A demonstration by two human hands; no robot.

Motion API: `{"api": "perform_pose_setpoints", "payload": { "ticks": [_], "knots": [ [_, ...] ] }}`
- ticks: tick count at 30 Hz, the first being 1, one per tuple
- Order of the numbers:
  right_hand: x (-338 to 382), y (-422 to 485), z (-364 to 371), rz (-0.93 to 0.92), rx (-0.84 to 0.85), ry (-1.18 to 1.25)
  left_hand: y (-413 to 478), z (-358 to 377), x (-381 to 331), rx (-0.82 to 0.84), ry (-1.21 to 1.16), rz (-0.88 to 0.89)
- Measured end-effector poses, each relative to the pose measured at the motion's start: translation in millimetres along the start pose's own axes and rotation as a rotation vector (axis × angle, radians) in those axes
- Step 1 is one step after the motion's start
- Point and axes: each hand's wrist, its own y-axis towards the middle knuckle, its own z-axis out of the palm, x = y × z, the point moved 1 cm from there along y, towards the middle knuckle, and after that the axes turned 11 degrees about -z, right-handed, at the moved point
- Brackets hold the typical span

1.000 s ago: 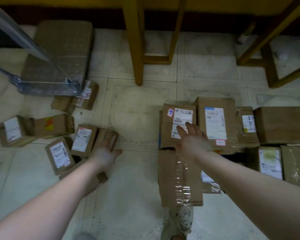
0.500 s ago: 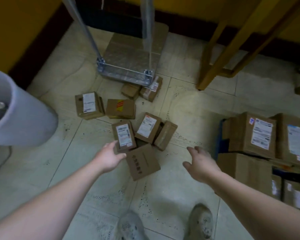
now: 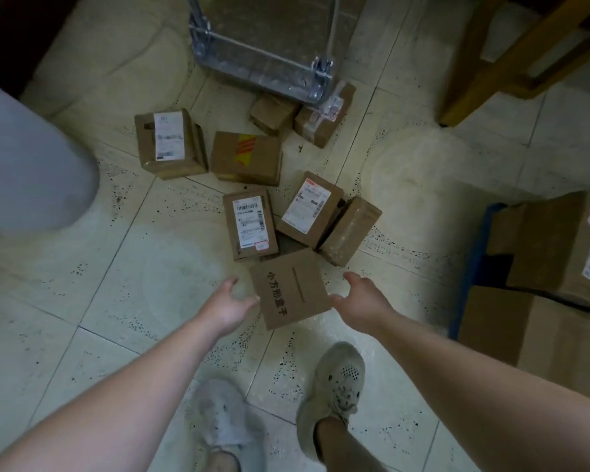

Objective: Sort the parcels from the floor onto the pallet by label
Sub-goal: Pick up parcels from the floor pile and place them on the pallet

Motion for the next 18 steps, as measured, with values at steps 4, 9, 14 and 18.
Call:
{"api": "perform_pose_setpoints", "payload": {
  "ticks": [4, 9, 14, 18],
  "knots": [
    [-27.6, 69.5, 48.2, 0.039, 0.037, 0.103, 78.5, 39.8, 4.4, 0.024, -0.115, -0.094],
    [-48.9, 138.8, 104.0, 0.064, -0.020, 0.373, 158.7, 86.4, 10.3, 0.149, -0.331, -0.188],
    [-47.9, 120.7, 119.0, 0.040, -0.118, 0.519, 152.9, 84.0, 17.6, 0.179, -0.434, -0.173],
    [-18.2, 51.1, 97.1, 0.028, -0.176, 0.546, 87.5, 49.2, 23.6, 0.171, -0.374, -0.070]
  ]
}}
